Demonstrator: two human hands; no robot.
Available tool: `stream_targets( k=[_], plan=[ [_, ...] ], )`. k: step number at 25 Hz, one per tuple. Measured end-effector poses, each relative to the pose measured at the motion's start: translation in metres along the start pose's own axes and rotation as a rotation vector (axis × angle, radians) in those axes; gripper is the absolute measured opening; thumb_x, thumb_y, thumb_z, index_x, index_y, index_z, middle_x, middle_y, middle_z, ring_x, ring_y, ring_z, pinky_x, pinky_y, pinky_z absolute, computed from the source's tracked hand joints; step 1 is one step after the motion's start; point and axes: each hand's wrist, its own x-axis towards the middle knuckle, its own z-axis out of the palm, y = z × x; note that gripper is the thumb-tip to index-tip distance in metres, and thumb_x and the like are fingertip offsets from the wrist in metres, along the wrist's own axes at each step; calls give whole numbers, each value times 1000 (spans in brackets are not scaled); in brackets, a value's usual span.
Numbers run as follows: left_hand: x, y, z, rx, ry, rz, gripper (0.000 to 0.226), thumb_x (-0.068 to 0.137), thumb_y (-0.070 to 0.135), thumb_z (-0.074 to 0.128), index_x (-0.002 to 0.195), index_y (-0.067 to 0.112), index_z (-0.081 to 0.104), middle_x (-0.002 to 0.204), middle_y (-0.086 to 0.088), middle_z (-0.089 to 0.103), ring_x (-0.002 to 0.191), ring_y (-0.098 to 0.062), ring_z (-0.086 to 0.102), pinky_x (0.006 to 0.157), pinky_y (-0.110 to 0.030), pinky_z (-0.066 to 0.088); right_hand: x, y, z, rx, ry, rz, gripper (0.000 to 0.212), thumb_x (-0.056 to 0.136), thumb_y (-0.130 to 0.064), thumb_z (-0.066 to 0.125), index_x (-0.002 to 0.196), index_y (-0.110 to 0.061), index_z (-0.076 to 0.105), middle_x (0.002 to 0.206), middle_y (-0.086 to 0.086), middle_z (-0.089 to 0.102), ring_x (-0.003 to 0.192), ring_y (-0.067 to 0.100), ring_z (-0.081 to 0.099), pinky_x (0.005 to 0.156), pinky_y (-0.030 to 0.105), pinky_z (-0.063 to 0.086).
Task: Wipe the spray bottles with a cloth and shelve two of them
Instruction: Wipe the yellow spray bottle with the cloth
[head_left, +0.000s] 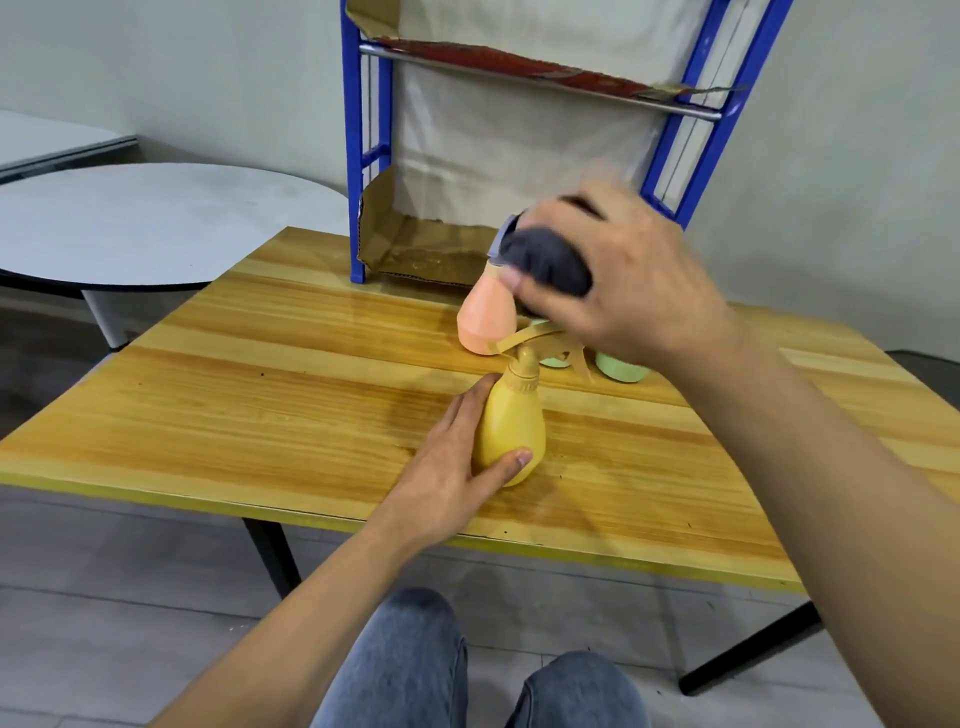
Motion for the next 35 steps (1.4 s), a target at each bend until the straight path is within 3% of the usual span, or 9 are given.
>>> stream_targets(
  k=[3,9,12,14,18,21,27,29,35],
  plan=[
    [0,0,2,11,9,-2,86,92,59,62,158,42,9,160,11,31,143,-7,33,119,-36,32,-23,4,23,-43,-98,-140,48,91,-67,49,119,-28,58,115,4,55,99,23,55,81,36,48],
    [1,2,-2,-47,28,-6,84,92,58,63,159,40,14,158,17,32,144,-5,33,121,-39,32,-10,-9,57,382,255,360,39,95,-62,51,97,-24,63,85,-2,62,77,19,60,73,45,52],
    [1,2,0,-39,13,-22,86,90,65,61,157,46,12,158,13,33,143,-12,35,119,-48,35,-18,-11,52,887,514,624,27,99,-43,58,93,-18,68,82,-3,69,81,11,66,77,35,56],
    [2,2,2,-26,6,-33,86,89,68,59,157,47,10,160,12,31,145,-13,34,119,-51,34,-27,-12,53,1012,633,777,22,101,-37,56,97,-19,68,85,-10,69,84,-1,65,79,20,53],
    [2,2,1,32,18,-34,88,90,67,57,159,44,7,164,11,27,148,-12,30,121,-48,32,-37,-31,75,1204,823,927,17,100,-36,53,91,-26,65,86,-14,70,89,2,65,87,29,52],
    [0,1,3,27,34,-18,88,90,67,57,159,43,8,164,9,28,149,-11,29,122,-46,30,-33,-43,83,1171,892,996,21,104,-27,52,86,-27,64,77,-19,72,81,-2,67,82,24,50],
    [1,3,3,31,26,-27,89,90,67,56,160,41,7,163,9,29,148,-11,30,121,-48,32,-39,-30,89,1011,781,953,29,104,-40,47,82,-33,66,83,-8,73,87,10,69,86,34,56],
    [1,4,2,25,15,-27,89,91,67,56,160,41,6,163,10,28,147,-12,31,121,-48,33,-44,-26,87,898,701,894,30,104,-45,45,86,-34,66,83,-10,72,86,6,68,79,28,55],
    [1,5,0,2,30,-53,87,88,70,55,158,43,10,162,10,30,144,-11,34,119,-47,36,-85,3,83,473,420,986,51,99,-67,31,116,-27,57,98,-1,70,94,24,65,84,45,53]
  ],
)
